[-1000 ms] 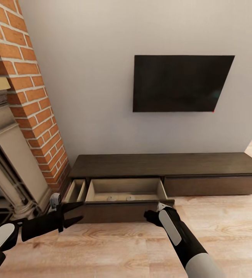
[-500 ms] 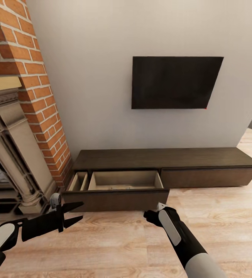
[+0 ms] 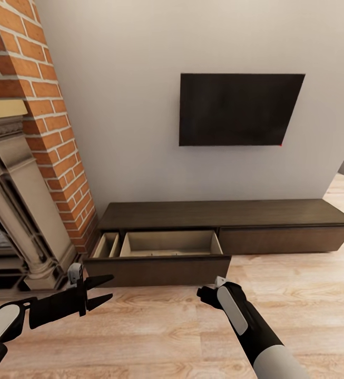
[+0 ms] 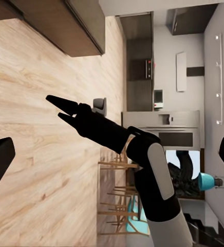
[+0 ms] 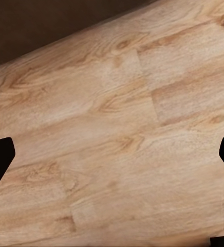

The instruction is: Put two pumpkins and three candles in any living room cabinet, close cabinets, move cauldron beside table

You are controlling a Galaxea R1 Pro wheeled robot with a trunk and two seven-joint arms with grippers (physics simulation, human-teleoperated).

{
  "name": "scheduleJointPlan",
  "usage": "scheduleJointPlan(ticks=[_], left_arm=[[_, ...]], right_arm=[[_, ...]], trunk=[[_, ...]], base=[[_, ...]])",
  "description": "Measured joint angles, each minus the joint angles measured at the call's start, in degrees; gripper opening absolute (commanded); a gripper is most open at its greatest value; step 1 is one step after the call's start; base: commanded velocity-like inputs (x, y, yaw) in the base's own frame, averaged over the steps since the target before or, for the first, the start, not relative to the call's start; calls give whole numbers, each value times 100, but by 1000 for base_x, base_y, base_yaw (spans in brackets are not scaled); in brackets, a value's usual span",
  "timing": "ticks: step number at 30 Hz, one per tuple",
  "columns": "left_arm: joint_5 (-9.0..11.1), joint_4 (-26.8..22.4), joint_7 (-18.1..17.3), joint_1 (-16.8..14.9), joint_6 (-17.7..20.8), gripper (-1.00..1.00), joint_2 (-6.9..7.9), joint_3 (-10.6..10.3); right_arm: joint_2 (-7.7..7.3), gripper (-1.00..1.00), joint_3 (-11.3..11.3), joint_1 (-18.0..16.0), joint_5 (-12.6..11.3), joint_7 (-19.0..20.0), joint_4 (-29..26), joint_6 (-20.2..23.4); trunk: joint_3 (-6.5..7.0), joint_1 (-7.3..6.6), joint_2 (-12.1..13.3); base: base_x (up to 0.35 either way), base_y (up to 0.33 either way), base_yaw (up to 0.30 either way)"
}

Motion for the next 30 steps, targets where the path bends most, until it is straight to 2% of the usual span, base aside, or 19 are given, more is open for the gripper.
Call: scheduleJointPlan(ticks=[5, 9, 10, 11, 14, 16, 19, 20, 22, 23, 26, 28, 30], left_arm=[[-35, 15, 69, -3, -60, 100, 0, -9], [-171, 16, 479, -3, -114, 100, -16, -6], [-311, 8, 1199, -2, -175, 100, -26, 13], [-326, 5, 1407, -4, -223, 100, -57, 15], [-379, 4, 1715, -2, -472, 100, -119, 4], [-541, 1, 1887, 0, -518, 100, -127, -2], [-1082, -12, 2197, -2, -621, 100, -204, 0], [-1374, -16, 2302, -2, -739, 100, -327, -1], [-1798, -18, 2415, -1, -881, 100, -537, -5], [-2169, -22, 2519, -1, -938, 100, -711, -6], [-3048, -26, 2737, -3, -1090, 100, -1233, -10], [-3781, -24, 2887, -3, -1288, 100, -1608, -13], [-4534, 2, 3010, -1, -1479, 100, -1890, -9]], right_arm=[[-8, 100, 1, 0, 34, -1, 8, -4], [3, 100, 17, 0, 54, -2, 4, -4], [5, 100, 23, 0, 68, -2, -4, -10], [4, 100, 25, 0, 72, -2, -5, -12], [1, 100, 21, 0, 72, -2, 0, -14], [0, 100, 24, 0, 72, -1, 2, -18], [0, 100, 26, 0, 78, -1, 6, -21], [0, 100, 26, 0, 81, -1, 9, -25], [0, 100, 27, 0, 84, -2, 37, -129], [5, 100, 33, 0, 87, -2, 72, -259], [45, 100, 163, 0, 101, -25, 274, -756], [64, 100, 419, 1, 108, -50, 421, -956], [74, 100, 686, 1, 107, -62, 557, -1093]], trunk=[[-90, 110, -201], [-162, 198, -361], [-180, 220, -401], [-198, 242, -441], [-251, 308, -562], [-287, 351, -642], [-341, 417, -762], [-359, 439, -802], [-395, 483, -882], [-413, 505, -923], [-467, 571, -1043], [-503, 615, -1123], [-539, 659, -1203]], base=[[0, 0, 0], [0, 0, 0], [0, 0, 0], [0, 0, 0], [0, 0, 0], [0, 0, 0], [0, 0, 0], [0, 0, 0], [0, 0, 0], [0, 0, 0], [0, 0, 0], [0, 0, 0], [0, 0, 0]])
